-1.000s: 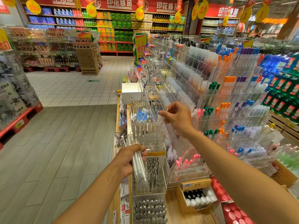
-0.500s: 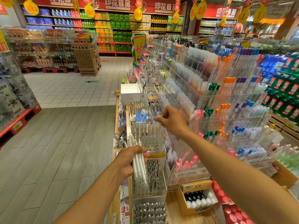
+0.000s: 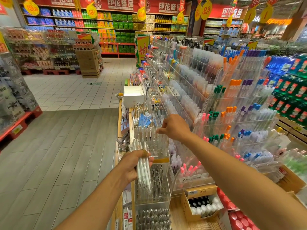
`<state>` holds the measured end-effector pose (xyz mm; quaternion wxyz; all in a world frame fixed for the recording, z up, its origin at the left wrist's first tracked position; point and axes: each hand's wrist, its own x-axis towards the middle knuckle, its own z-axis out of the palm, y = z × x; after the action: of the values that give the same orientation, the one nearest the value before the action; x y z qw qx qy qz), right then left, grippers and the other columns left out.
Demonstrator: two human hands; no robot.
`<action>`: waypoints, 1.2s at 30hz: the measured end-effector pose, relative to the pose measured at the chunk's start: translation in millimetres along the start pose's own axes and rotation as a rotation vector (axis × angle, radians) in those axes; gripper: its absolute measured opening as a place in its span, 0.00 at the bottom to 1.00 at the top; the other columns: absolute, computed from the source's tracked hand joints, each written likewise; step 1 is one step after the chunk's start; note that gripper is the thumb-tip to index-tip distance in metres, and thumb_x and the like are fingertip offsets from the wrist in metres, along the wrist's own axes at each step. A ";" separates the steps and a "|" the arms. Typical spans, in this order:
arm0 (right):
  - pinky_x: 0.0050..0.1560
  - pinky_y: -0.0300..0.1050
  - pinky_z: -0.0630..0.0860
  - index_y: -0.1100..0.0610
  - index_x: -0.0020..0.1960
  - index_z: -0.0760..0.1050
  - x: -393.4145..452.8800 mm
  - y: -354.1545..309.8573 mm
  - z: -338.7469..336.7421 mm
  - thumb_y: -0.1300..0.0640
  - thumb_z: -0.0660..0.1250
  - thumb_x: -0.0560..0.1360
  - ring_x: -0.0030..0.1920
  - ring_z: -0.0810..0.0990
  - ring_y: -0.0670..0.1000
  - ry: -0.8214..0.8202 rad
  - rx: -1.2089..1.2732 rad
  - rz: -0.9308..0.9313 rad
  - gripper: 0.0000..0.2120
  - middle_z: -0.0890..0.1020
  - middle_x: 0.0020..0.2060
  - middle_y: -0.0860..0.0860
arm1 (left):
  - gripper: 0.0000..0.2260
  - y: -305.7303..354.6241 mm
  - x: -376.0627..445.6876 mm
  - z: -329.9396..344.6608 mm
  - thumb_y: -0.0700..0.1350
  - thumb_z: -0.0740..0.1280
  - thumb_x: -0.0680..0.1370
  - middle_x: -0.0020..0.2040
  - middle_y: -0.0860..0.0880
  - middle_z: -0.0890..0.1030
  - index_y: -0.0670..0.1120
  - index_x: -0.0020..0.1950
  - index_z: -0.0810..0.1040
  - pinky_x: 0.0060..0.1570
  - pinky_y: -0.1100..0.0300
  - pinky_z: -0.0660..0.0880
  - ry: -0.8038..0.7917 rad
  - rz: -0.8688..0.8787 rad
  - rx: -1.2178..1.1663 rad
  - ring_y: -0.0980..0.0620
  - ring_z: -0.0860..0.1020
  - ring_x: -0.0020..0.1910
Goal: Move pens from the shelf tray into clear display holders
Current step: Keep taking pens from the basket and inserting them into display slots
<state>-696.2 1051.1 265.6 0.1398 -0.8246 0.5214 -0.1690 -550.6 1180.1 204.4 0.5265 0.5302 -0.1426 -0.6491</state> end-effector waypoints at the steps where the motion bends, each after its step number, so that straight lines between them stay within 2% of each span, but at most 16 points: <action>1: 0.32 0.42 0.70 0.55 0.36 0.79 0.6 -1.8 -0.6 0.43 0.74 0.70 0.33 0.78 0.48 -0.009 -0.043 -0.017 0.16 0.78 0.30 0.47 | 0.06 -0.3 -0.2 0.8 0.31 0.66 0.76 0.36 0.35 0.82 0.30 0.51 0.77 0.29 0.57 0.81 0.006 0.003 0.006 0.46 0.82 0.29; 3: 0.35 0.43 0.73 0.56 0.41 0.81 1.4 -5.1 -1.5 0.42 0.73 0.70 0.37 0.79 0.50 -0.023 -0.113 -0.038 0.16 0.79 0.34 0.48 | 0.06 -0.2 -1.0 2.9 0.31 0.66 0.76 0.37 0.35 0.82 0.29 0.52 0.77 0.29 0.57 0.81 0.009 0.007 0.005 0.46 0.82 0.29; 7: 0.32 0.41 0.70 0.58 0.45 0.82 -1.3 -6.2 -2.3 0.41 0.73 0.70 0.39 0.81 0.52 0.003 -0.122 -0.056 0.18 0.82 0.36 0.50 | 0.05 0.8 -2.3 6.7 0.30 0.66 0.76 0.36 0.36 0.82 0.29 0.49 0.78 0.29 0.57 0.81 0.004 0.020 -0.004 0.46 0.82 0.28; 11: 0.39 0.42 0.73 0.54 0.48 0.81 -8.3 -4.2 -3.6 0.47 0.72 0.74 0.39 0.77 0.47 0.128 0.125 -0.052 0.11 0.78 0.36 0.45 | 0.03 3.3 -6.3 9.3 0.30 0.65 0.76 0.34 0.37 0.81 0.31 0.48 0.77 0.30 0.58 0.81 -0.030 0.037 -0.005 0.47 0.82 0.28; 14: 0.37 0.38 0.71 0.55 0.47 0.80 -13.8 -3.0 -11.0 0.51 0.70 0.76 0.39 0.76 0.45 0.173 0.376 -0.028 0.07 0.79 0.38 0.47 | 0.04 3.7 -7.6 10.1 0.30 0.65 0.76 0.35 0.36 0.82 0.30 0.48 0.78 0.30 0.58 0.81 -0.027 0.056 -0.015 0.47 0.82 0.29; 16: 0.35 0.36 0.69 0.55 0.47 0.79 -19.8 -4.1 -15.0 0.53 0.69 0.77 0.35 0.76 0.42 0.090 0.470 -0.044 0.05 0.80 0.36 0.47 | 0.05 3.6 -8.3 10.7 0.31 0.66 0.76 0.36 0.36 0.83 0.29 0.49 0.78 0.31 0.57 0.82 -0.029 0.065 -0.017 0.46 0.83 0.30; 18: 0.34 0.37 0.71 0.55 0.48 0.80 -27.7 -6.0 -14.5 0.52 0.68 0.78 0.31 0.76 0.40 -0.094 0.481 -0.057 0.06 0.82 0.36 0.47 | 0.05 3.4 -8.7 11.5 0.31 0.66 0.76 0.36 0.36 0.83 0.30 0.49 0.78 0.32 0.57 0.82 -0.049 0.067 -0.014 0.46 0.83 0.31; 20: 0.31 0.36 0.72 0.56 0.51 0.81 -36.6 -8.2 -10.6 0.50 0.68 0.78 0.30 0.76 0.42 -0.269 0.452 -0.043 0.10 0.84 0.37 0.48 | 0.05 2.9 -9.8 12.8 0.31 0.67 0.76 0.37 0.36 0.82 0.30 0.50 0.78 0.32 0.57 0.82 -0.082 0.063 -0.015 0.46 0.83 0.32; 22: 0.30 0.36 0.72 0.59 0.53 0.80 -44.0 -10.9 -5.3 0.52 0.67 0.78 0.29 0.75 0.43 -0.352 0.467 -0.035 0.11 0.83 0.38 0.50 | 0.05 1.7 -10.8 14.5 0.31 0.68 0.75 0.37 0.36 0.82 0.30 0.49 0.79 0.32 0.57 0.82 -0.103 0.066 -0.018 0.45 0.83 0.32; 25: 0.32 0.40 0.71 0.61 0.48 0.80 -51.3 -14.2 2.0 0.57 0.66 0.79 0.30 0.73 0.46 -0.350 0.579 -0.015 0.07 0.80 0.35 0.53 | 0.05 -1.1 -12.9 16.1 0.31 0.69 0.75 0.37 0.36 0.83 0.31 0.48 0.80 0.32 0.57 0.82 -0.107 0.079 -0.030 0.46 0.84 0.33; 28: 0.34 0.42 0.71 0.60 0.45 0.76 -52.9 -13.9 3.9 0.59 0.63 0.81 0.32 0.74 0.47 -0.391 0.668 0.009 0.08 0.77 0.35 0.54 | 0.07 -2.9 -14.4 16.3 0.32 0.70 0.74 0.42 0.35 0.84 0.31 0.51 0.81 0.33 0.56 0.82 -0.107 0.090 -0.041 0.46 0.84 0.35; 32: 0.33 0.41 0.71 0.61 0.49 0.72 -52.7 -10.5 2.8 0.60 0.59 0.82 0.32 0.75 0.47 -0.464 0.911 0.065 0.06 0.82 0.42 0.56 | 0.13 -0.9 -17.7 15.4 0.34 0.72 0.70 0.41 0.37 0.84 0.34 0.54 0.82 0.34 0.55 0.82 -0.128 0.067 -0.103 0.45 0.84 0.35; 34: 0.34 0.40 0.72 0.62 0.50 0.71 -49.9 -6.4 -2.1 0.59 0.61 0.81 0.33 0.75 0.47 -0.441 1.037 0.078 0.05 0.82 0.45 0.58 | 0.17 0.1 -18.6 13.8 0.34 0.73 0.66 0.39 0.39 0.83 0.35 0.54 0.81 0.31 0.55 0.81 -0.126 0.062 -0.135 0.46 0.83 0.33; 36: 0.35 0.38 0.74 0.62 0.51 0.73 -45.3 -1.6 -10.3 0.60 0.64 0.79 0.34 0.76 0.47 -0.370 1.151 0.057 0.05 0.80 0.44 0.58 | 0.17 0.4 -17.6 10.5 0.33 0.72 0.66 0.36 0.39 0.83 0.34 0.54 0.79 0.29 0.55 0.81 -0.096 0.063 -0.155 0.47 0.82 0.30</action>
<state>-717.4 1092.3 269.5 0.6563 -0.6180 0.3353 -0.2738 -561.2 1190.7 218.4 0.5786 0.4516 -0.1335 -0.6659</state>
